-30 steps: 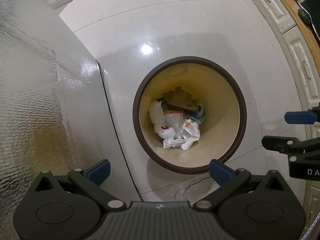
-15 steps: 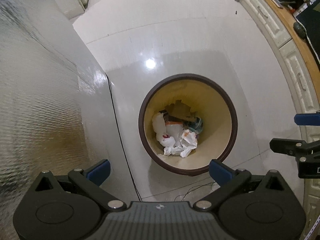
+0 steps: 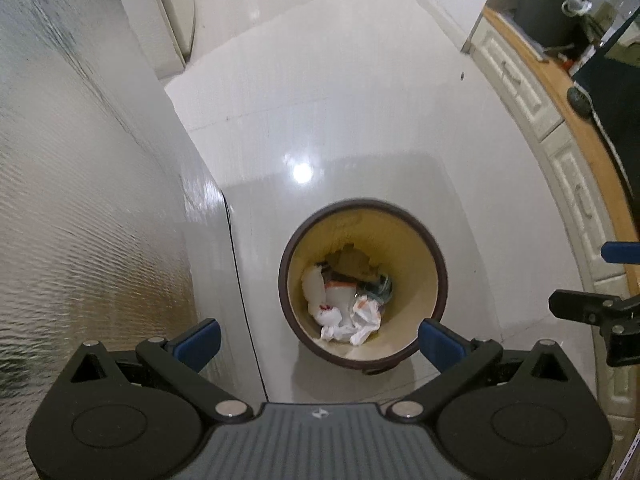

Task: Collect trash
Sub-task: 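Move both open tools back toward the table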

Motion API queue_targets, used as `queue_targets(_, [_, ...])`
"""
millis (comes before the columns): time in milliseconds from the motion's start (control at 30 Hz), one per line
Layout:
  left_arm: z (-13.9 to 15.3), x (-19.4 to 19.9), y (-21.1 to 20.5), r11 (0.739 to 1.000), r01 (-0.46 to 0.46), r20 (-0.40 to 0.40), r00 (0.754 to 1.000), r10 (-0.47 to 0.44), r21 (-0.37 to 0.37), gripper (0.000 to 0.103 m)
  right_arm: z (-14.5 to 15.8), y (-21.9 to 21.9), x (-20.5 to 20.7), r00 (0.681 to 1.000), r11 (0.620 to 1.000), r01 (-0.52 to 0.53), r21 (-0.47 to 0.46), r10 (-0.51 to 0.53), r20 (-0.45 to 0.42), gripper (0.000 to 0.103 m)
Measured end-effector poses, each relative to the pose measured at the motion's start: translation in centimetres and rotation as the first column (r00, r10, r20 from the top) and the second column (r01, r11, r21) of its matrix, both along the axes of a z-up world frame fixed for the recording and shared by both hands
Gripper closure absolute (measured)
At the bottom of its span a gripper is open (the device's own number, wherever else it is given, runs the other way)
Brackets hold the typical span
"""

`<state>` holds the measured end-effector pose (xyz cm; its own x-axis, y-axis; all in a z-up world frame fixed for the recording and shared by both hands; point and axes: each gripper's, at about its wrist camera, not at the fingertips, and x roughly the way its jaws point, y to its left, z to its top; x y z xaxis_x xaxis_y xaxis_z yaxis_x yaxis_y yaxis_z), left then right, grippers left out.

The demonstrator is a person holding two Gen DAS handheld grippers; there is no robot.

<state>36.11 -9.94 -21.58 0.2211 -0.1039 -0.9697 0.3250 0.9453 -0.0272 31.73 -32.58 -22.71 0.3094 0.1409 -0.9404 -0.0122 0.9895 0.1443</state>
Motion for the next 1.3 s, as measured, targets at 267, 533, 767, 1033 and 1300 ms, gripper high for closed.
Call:
queue_targets(267, [4.1, -1.5, -0.3, 0.999, 0.01, 0.102, 0.995, -0.005, -0.044, 0.0, 3.7, -1.1, -1.7, 0.995, 0.999, 0.043, 0.011, -0.043, 0.091, 0.0])
queue_targets(533, [8.9, -3.4, -1.1, 0.995, 0.039, 0.239, 0.971, -0.015, -0.095, 0.0, 8.9, -2.2, -4.1, 0.965, 0.996, 0.076, 0.036, -0.082, 0.247, 0.0])
queue_targets(767, [13.3, -5.5, -1.7, 0.989, 0.055, 0.381, 0.924, 0.0, -0.134, 0.0, 13.1, -2.9, -5.9, 0.915, 0.994, 0.105, 0.031, -0.109, 0.388, 0.0])
queue_targets(1033, [18.0, -7.9, -1.7, 0.983, 0.065, 0.526, 0.849, 0.036, -0.172, 0.0, 17.3, -3.6, -8.1, 0.839, 0.992, 0.128, 0.013, -0.115, 0.532, 0.0])
queue_targets(1300, [23.3, -11.4, -0.9, 0.968, 0.093, 0.65, 0.756, 0.084, -0.233, 0.0, 20.6, -3.0, -9.7, 0.767, 0.991, 0.13, 0.019, -0.113, 0.632, 0.0])
